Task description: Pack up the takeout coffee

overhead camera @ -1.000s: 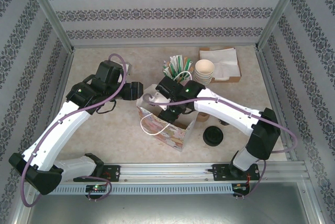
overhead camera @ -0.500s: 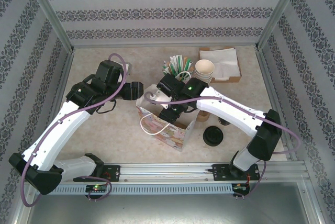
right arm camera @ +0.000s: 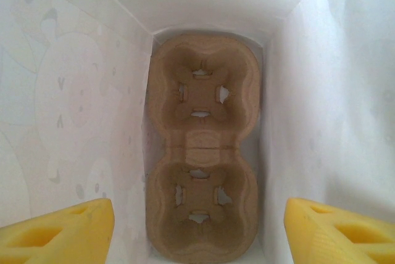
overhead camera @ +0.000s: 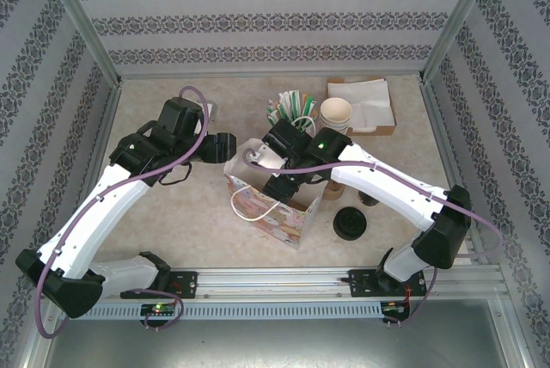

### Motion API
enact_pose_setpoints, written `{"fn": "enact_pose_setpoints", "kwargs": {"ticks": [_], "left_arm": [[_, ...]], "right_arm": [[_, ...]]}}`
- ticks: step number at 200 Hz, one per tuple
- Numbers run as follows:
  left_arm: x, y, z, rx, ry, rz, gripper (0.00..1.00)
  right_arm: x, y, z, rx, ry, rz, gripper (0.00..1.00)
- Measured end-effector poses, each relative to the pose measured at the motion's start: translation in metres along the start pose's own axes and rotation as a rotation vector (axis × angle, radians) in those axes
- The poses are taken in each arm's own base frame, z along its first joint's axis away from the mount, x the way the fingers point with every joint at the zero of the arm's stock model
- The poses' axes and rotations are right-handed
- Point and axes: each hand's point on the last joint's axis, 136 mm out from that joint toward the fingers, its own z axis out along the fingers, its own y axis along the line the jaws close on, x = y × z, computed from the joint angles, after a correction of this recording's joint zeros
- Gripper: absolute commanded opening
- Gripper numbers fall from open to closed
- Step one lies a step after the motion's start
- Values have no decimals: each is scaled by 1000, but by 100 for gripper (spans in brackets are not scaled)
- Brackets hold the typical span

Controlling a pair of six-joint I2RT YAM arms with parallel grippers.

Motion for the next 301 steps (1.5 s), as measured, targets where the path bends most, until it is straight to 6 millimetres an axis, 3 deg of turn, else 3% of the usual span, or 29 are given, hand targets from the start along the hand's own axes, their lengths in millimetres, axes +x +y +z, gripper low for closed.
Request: {"fn": "enact_pose_setpoints", "kwargs": {"ticks": [55, 185, 301], "left_arm": [[1, 1, 7, -12, 18, 0, 70], [-6, 1, 14, -29, 19, 0, 70], [-6, 1, 17, -32, 29, 0, 69]], "right_arm": [[1, 0, 0, 3, 0, 0, 73], [-2, -1, -22, 31, -62, -7, 73], [-11, 0, -59, 57, -207, 11, 73]]}}
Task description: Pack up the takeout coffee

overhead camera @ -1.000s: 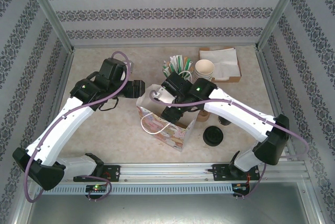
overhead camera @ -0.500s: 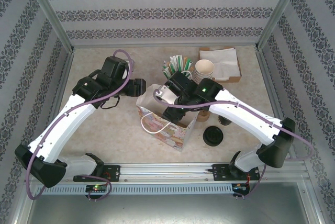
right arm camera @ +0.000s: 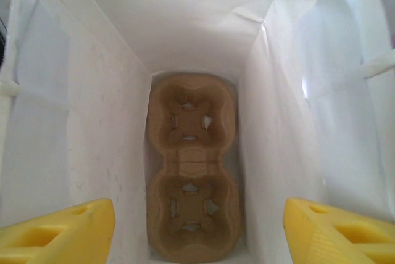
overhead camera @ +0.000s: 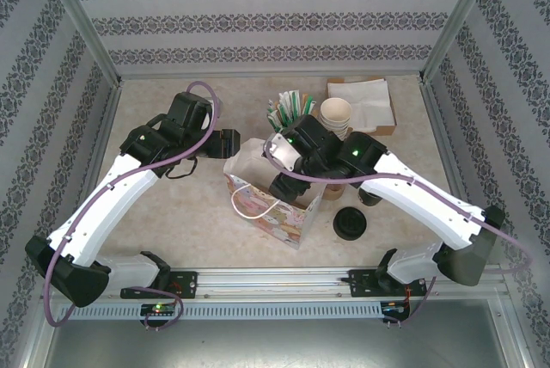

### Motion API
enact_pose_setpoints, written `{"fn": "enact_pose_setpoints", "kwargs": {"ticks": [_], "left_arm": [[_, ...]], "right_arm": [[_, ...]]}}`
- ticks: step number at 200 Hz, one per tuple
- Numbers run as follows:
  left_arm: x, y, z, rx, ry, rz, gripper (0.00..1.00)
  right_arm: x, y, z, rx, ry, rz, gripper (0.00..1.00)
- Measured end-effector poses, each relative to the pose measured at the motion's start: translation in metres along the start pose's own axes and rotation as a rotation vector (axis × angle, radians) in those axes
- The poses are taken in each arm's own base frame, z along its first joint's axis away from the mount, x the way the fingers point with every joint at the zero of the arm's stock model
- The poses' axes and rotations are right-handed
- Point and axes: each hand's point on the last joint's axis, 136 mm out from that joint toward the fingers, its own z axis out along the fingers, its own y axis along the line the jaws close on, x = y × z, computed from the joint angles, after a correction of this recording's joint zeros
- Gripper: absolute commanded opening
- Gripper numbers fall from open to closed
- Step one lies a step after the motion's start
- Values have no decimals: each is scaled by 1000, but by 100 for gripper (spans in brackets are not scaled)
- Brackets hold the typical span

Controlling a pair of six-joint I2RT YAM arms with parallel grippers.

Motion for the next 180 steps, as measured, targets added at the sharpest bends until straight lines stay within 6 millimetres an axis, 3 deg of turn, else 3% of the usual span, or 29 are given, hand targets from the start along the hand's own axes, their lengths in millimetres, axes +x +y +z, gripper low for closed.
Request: {"fn": "enact_pose_setpoints", "kwargs": {"ticks": [27, 60, 70, 111, 149, 180], "left_arm": [[0, 0, 1, -1, 2, 0, 69], [0, 0, 1, -1, 2, 0, 69], [0, 0, 1, -1, 2, 0, 69], [0, 0, 1, -1, 2, 1, 69], [0, 0, 1, -2, 3, 7, 69], [0, 0, 2, -3, 5, 12, 70]], "right_arm": [[-6, 0, -10, 4, -47, 17, 73], [-15, -7, -28, 53, -113, 56, 81], [-19, -12, -38, 82, -147, 83, 98], [-28, -51, -96, 222, -308, 245, 98], [-9, -98, -150, 412, -432, 472, 98], [38, -149, -185, 658, -442, 733, 98]]}}
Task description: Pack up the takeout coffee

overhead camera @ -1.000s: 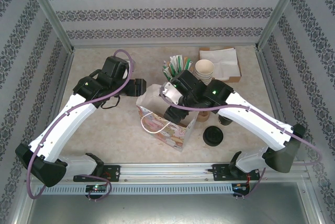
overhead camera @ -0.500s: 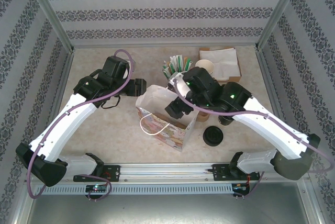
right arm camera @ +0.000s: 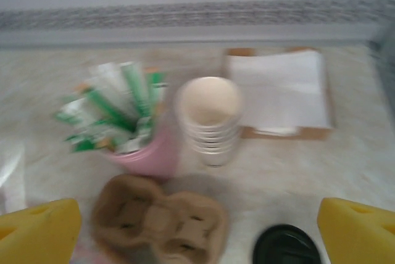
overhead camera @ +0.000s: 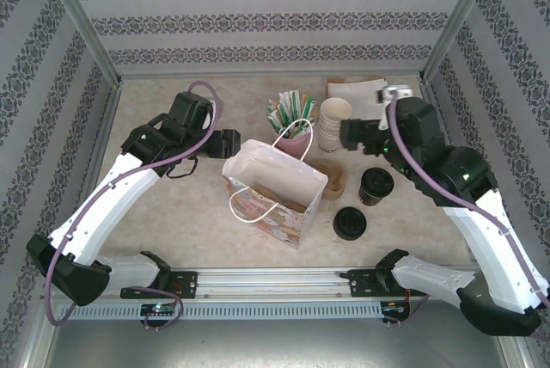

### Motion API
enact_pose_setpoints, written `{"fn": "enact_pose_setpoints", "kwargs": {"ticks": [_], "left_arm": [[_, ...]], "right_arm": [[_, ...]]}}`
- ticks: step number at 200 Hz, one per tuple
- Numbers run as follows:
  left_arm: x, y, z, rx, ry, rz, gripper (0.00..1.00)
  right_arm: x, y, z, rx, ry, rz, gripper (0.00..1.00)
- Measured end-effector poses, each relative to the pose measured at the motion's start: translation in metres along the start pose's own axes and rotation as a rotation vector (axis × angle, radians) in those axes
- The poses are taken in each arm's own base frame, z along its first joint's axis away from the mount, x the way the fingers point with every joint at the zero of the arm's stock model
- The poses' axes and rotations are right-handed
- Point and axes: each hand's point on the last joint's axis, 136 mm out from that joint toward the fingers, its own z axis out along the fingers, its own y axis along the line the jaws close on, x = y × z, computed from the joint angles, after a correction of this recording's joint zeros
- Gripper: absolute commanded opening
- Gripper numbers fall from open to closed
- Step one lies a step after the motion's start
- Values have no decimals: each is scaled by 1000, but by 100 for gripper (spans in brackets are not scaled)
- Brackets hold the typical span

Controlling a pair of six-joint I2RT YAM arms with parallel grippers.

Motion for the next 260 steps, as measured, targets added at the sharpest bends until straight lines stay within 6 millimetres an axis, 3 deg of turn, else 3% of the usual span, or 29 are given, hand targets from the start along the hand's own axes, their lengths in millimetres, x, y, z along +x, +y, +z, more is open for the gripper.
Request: {"fn": "enact_pose_setpoints", "kwargs": {"ticks": [29, 48, 67, 89, 120, 151, 203, 260], "left_arm": [[0, 0, 0, 0, 0, 7, 70], [0, 0, 0, 0, 0, 13, 70], [0, 0, 0, -1, -1, 20, 70], [0, 1, 0, -4, -2, 26, 70], [0, 1, 0, -3, -2, 27, 70], [0, 1, 1, -3, -3, 27, 70], [2, 4, 4, -15, -7, 39, 70], [2, 6, 2, -22, -16, 48, 71]], "right_arm": [[17, -59, 11, 178, 45, 181, 96], [56, -89, 26, 206, 137, 307, 92], [98, -105, 41, 201, 234, 426, 86], [133, -103, 53, 178, 340, 473, 87], [154, -93, 62, 146, 423, 464, 92], [164, -81, 72, 148, 485, 371, 90], [178, -96, 95, 250, 560, 310, 91], [181, -99, 115, 262, 585, 284, 92]]}}
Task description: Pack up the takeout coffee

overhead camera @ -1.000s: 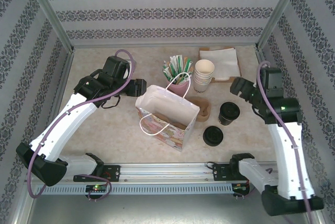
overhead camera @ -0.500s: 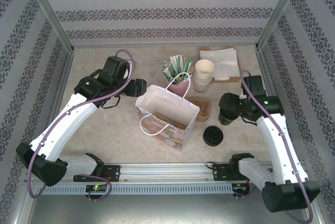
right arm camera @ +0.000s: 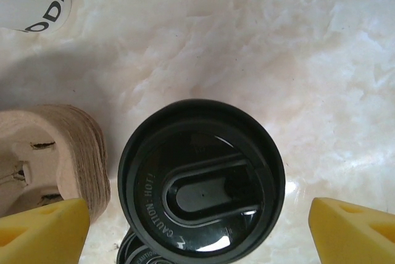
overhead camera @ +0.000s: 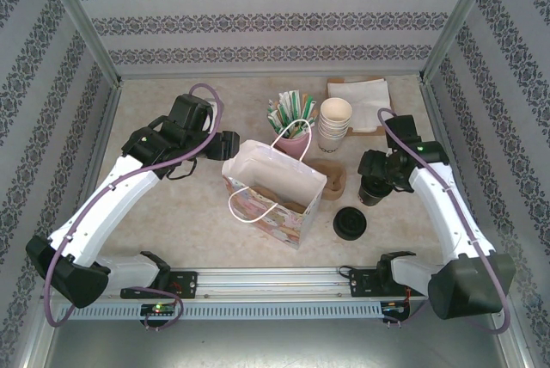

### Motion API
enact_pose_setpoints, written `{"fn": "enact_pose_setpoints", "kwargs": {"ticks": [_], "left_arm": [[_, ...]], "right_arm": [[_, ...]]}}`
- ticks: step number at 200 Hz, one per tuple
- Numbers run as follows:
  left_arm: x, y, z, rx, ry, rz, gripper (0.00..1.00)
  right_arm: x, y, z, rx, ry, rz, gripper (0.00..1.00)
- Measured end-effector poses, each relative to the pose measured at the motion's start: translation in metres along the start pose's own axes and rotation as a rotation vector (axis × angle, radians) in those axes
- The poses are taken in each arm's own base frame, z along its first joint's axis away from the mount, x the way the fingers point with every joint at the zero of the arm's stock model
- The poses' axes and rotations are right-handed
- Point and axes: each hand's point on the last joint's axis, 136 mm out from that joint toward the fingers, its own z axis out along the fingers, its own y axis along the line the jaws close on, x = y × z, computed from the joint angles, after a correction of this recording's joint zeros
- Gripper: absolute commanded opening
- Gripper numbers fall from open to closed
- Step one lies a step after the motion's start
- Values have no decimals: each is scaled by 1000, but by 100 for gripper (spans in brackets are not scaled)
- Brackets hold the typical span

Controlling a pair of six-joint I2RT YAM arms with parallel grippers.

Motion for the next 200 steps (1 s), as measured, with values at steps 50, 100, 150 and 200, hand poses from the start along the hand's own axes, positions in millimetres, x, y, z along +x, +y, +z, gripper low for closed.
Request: {"fn": "enact_pose_setpoints", "kwargs": {"ticks": [50, 100, 150, 200], "left_arm": [[0, 0, -1, 1, -3, 0, 71], [0, 0, -1, 1, -3, 0, 71], [0, 0, -1, 1, -3, 0, 71], [0, 0, 0, 1, -1, 0, 71]], "right_arm": [[6, -3, 13, 19, 30, -6, 87], [7, -4, 20, 28, 33, -8, 86], [8, -4, 26, 34, 45, -12, 87], [9, -4, 29, 35, 48, -16, 86]]}}
